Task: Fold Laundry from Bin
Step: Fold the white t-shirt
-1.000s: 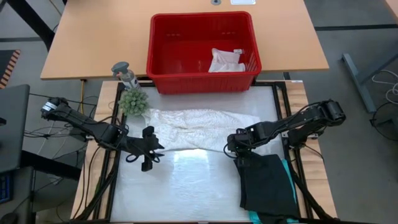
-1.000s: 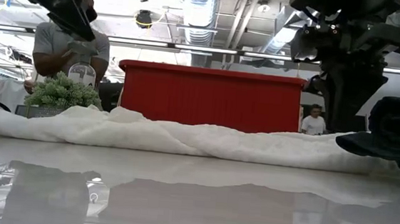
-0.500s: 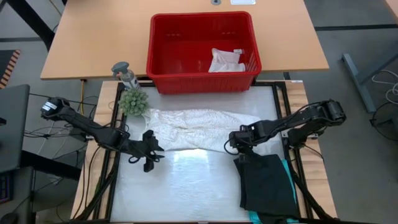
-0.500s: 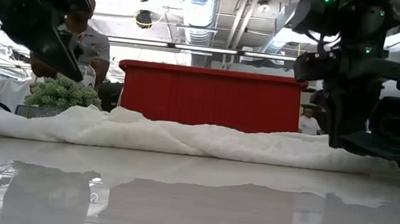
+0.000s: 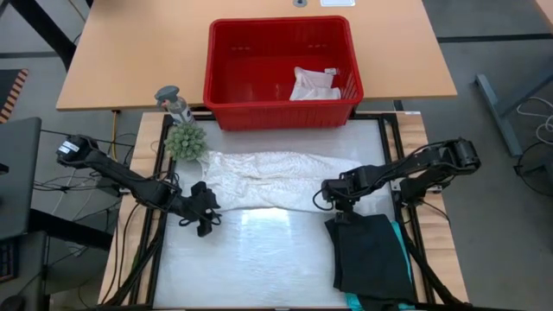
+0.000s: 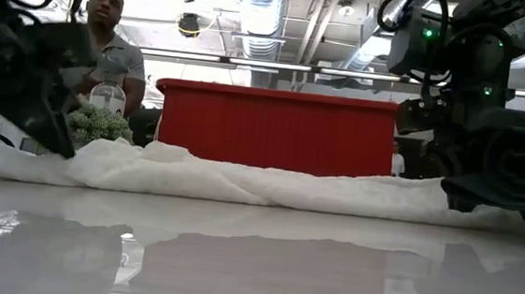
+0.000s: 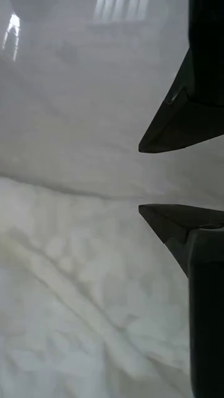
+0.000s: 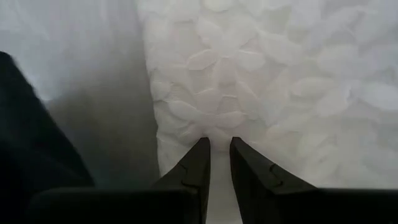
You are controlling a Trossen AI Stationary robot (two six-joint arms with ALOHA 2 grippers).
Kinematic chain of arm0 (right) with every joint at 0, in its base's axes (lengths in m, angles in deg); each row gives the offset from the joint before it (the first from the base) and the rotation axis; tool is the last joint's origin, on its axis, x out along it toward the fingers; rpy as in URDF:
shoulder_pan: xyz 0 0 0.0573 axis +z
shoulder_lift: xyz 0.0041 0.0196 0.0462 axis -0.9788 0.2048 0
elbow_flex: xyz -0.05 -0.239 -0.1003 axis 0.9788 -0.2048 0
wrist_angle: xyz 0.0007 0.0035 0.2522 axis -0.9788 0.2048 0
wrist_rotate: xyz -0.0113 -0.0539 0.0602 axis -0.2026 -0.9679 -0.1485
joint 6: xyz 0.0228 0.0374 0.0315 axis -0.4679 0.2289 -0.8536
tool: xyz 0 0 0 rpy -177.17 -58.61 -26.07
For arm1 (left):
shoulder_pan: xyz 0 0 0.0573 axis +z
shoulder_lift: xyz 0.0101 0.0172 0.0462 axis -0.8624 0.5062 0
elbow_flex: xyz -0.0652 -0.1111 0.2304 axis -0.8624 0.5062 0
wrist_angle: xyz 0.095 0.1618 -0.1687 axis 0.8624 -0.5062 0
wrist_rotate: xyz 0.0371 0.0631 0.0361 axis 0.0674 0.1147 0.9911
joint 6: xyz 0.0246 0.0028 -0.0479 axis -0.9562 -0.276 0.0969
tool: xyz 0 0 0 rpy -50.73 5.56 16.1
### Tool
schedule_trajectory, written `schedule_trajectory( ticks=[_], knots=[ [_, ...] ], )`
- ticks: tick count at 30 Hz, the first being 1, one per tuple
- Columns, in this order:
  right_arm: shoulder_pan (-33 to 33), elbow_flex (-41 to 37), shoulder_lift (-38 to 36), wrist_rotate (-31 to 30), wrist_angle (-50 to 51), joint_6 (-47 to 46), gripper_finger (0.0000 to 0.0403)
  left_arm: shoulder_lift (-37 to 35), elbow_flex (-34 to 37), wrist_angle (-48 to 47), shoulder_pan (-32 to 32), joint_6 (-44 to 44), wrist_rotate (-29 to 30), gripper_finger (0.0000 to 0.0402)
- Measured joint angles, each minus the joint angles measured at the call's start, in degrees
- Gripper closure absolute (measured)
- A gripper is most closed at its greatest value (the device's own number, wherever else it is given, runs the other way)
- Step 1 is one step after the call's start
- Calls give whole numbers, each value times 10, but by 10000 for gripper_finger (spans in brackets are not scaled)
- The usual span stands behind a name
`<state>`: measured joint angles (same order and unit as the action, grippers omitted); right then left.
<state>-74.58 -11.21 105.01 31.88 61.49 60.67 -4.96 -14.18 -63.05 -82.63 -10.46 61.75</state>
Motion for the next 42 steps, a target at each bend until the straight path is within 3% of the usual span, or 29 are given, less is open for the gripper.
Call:
schedule_trajectory(
  ticks=[12,23,29,33,38,42],
  knots=[
    [-52,0,-18,-9,101,34,316,0,31,-5,0,37,1,269],
    [-68,67,-165,15,61,26,316,0,17,46,0,51,-32,269],
    [-68,73,-214,-37,2,-3,315,0,-18,36,0,35,-45,269],
    [-68,73,-177,-40,-112,1,315,0,-54,-9,0,33,-38,269],
    [-68,83,-73,-30,-337,15,315,-16,-107,-80,0,22,2,269],
    [-58,160,33,-30,-384,98,315,-58,-163,-178,0,19,37,269]
  ],
)
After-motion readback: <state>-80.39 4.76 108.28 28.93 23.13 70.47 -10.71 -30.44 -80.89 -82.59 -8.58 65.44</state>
